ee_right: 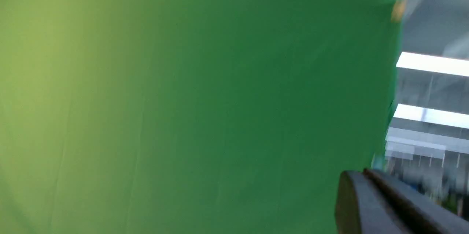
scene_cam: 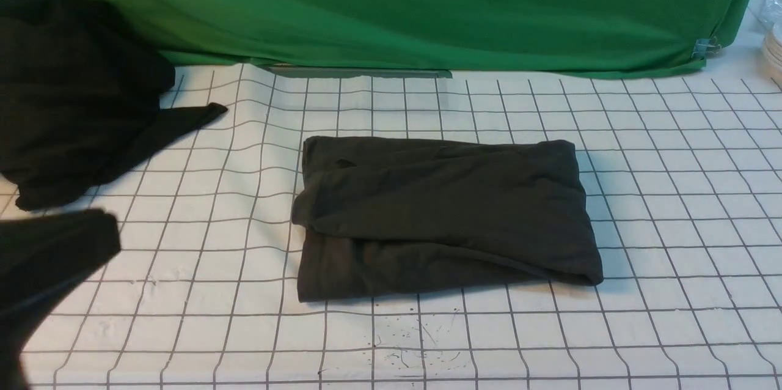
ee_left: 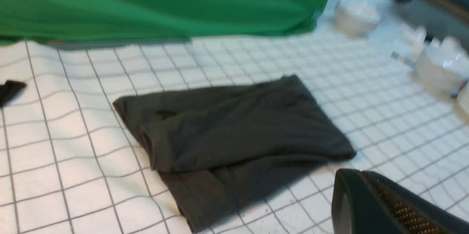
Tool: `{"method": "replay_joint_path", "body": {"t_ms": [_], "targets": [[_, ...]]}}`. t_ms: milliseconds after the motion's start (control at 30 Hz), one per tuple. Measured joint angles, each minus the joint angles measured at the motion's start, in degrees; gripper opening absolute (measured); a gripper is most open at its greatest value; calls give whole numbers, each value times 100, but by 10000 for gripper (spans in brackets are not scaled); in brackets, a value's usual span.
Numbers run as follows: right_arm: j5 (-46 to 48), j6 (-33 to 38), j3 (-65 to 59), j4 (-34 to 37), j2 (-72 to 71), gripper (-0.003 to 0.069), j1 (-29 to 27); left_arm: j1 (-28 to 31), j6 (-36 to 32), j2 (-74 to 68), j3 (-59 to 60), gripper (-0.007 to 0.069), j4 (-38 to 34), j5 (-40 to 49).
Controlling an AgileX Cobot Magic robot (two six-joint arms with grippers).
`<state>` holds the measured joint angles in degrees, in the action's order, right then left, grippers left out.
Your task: Fold a long-sleeved shirt over a white checkered tablecloth.
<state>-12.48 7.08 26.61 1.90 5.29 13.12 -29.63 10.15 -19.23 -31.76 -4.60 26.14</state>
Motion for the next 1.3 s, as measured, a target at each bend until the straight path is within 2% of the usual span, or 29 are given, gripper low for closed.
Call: {"method": "replay_joint_path", "body": {"t_ms": [167,300,433,1167,1300], "targets": [[-553,-6,-427,0,-542,43,0,0,43,1301,1058,-1,7,-1103],[-595,-6,-459,0,-542,85,0,0,16,1774,1319,-1,7,-1867],[-592,-17,-459,0,-542,106,0,0,-33,1805,1341,0,7,-2161],[413,-17,-459,0,-542,155,0,0,-96,1805,1346,1,7,-1987],[586,-17,-459,0,-542,161,0,0,-121,1805,1346,2,223,-1977]]}}
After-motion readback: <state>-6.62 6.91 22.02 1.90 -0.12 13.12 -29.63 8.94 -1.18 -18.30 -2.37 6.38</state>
